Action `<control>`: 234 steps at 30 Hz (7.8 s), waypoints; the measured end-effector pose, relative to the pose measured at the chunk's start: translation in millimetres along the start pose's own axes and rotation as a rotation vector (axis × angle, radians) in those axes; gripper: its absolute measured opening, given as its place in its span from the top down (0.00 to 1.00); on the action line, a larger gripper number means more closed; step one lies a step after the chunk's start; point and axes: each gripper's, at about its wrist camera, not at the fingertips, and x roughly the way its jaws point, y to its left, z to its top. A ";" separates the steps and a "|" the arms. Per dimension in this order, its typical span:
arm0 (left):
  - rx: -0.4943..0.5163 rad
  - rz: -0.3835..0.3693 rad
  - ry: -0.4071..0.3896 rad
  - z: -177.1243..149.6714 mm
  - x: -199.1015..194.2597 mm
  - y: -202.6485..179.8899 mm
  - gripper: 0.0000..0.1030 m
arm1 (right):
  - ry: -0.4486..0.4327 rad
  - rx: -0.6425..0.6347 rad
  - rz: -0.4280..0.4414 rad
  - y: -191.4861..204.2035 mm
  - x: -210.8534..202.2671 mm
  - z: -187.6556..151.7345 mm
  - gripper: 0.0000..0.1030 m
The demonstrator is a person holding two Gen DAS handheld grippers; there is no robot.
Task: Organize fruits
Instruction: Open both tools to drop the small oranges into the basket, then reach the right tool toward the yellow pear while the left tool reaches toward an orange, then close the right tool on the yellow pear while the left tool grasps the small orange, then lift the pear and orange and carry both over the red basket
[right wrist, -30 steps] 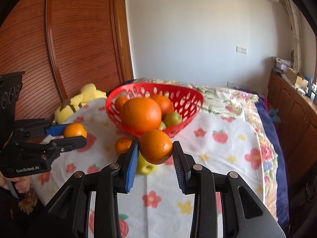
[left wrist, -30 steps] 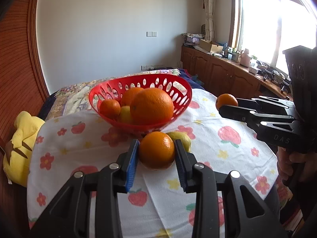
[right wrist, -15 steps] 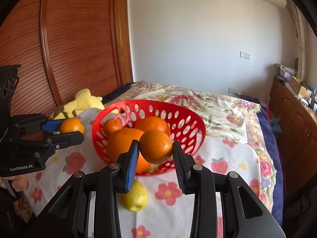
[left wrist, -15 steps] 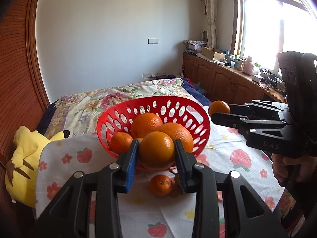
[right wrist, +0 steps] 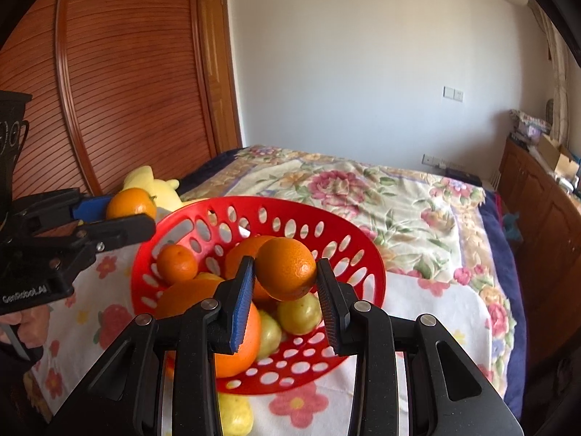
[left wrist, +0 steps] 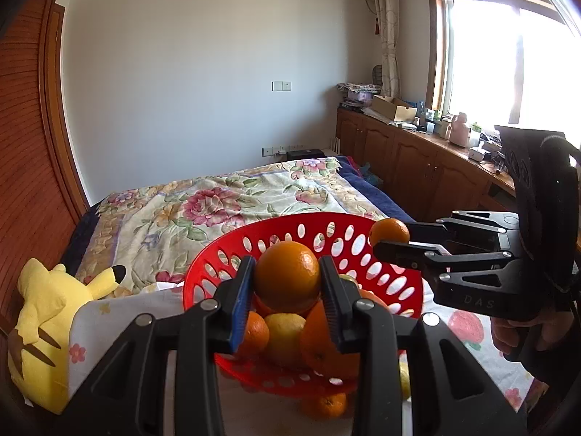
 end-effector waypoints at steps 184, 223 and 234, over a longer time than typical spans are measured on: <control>-0.004 -0.033 0.187 -139.3 -32.4 -33.7 0.56 | 0.149 0.159 -0.028 45.6 -22.4 -152.1 0.42; 0.051 -0.015 -0.014 -32.4 -42.2 -9.0 0.56 | -0.059 0.016 -0.036 -1.8 -59.4 -5.7 0.42; 0.041 -0.004 0.018 -25.0 -3.7 10.6 0.56 | 0.080 -0.040 -0.022 -10.1 32.3 10.1 0.42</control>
